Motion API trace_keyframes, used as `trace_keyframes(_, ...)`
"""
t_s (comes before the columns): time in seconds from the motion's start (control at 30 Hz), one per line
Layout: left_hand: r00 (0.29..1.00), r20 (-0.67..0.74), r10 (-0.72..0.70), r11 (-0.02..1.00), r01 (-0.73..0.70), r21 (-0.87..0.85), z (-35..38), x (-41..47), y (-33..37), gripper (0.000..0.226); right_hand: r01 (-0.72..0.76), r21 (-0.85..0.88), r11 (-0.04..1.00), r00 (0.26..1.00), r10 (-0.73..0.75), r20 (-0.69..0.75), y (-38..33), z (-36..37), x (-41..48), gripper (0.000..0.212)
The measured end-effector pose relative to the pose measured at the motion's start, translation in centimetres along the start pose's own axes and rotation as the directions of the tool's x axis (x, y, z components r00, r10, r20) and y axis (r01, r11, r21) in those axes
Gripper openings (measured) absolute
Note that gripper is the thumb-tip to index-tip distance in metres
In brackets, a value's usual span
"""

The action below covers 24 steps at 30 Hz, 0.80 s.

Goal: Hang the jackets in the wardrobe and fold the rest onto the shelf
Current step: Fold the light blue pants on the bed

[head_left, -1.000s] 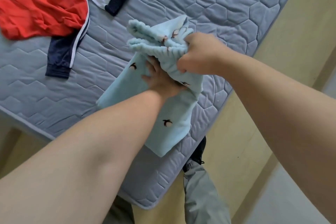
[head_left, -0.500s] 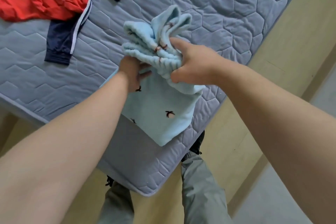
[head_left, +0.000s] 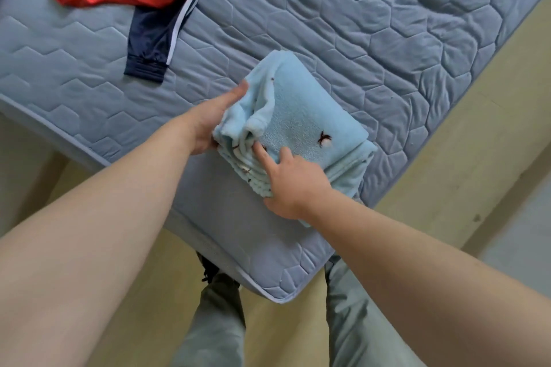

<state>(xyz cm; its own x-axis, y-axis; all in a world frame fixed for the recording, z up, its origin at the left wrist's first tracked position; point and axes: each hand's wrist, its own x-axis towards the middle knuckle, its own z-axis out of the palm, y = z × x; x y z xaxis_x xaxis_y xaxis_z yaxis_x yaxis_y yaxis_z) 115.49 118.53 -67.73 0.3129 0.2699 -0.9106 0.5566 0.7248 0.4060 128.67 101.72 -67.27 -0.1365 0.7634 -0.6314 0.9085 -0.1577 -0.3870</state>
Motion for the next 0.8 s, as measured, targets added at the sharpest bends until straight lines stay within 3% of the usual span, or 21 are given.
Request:
trace_keyframes(0.1,0.978,-0.113,0.176,0.974,-0.156,0.163,1.6,0.1,0.0,0.047,0.013,-0.005,1.000,1.000,-0.013,-0.005,0.3,1.0,0.8,0.104)
trace_keyframes(0.2,0.933,-0.216,0.286,0.896,-0.181,0.406,3.1,0.5,0.6,0.078,0.027,-0.031,0.999,1.000,-0.028,-0.002,0.7,1.5,1.3,0.109)
trace_keyframes(0.23,0.918,-0.252,0.305,0.858,-0.150,0.491,3.3,0.7,0.8,0.081,0.035,-0.032,0.999,0.999,-0.034,0.010,0.9,1.5,1.4,0.110)
trace_keyframes(0.3,0.889,-0.307,0.339,0.816,-0.115,0.566,3.3,1.0,1.2,0.066,0.045,-0.008,0.999,0.998,-0.044,0.053,1.3,1.6,1.4,0.110)
trace_keyframes(0.47,0.883,-0.351,0.311,0.814,-0.057,0.578,0.9,1.5,-0.4,0.050,-0.075,0.304,0.950,0.996,0.057,0.067,2.2,1.3,0.9,0.068)
trace_keyframes(0.57,0.821,-0.483,0.304,0.748,0.108,0.654,0.1,2.2,-2.5,0.045,-0.285,0.510,0.812,0.953,0.297,0.060,3.0,1.4,1.4,0.043)
trace_keyframes(0.63,0.776,-0.608,0.171,0.876,0.163,0.454,0.9,2.4,-3.4,0.052,-0.450,0.537,0.713,0.879,0.460,0.126,4.0,1.6,1.5,0.044)
trace_keyframes(0.7,0.800,-0.599,-0.038,0.998,0.059,0.016,2.1,2.4,-4.1,0.052,-0.580,0.563,0.588,0.798,0.550,0.248,4.7,1.9,0.8,0.056)
trace_keyframes(0.73,0.819,-0.562,-0.113,0.984,0.015,-0.178,2.5,2.5,-4.6,0.051,-0.637,0.580,0.507,0.752,0.575,0.323,4.9,2.2,0.2,0.064)
trace_keyframes(0.8,0.843,-0.496,-0.207,0.918,-0.008,-0.397,2.8,2.6,-5.7,0.062,-0.750,0.590,0.300,0.633,0.584,0.508,4.8,2.9,-1.3,0.081)
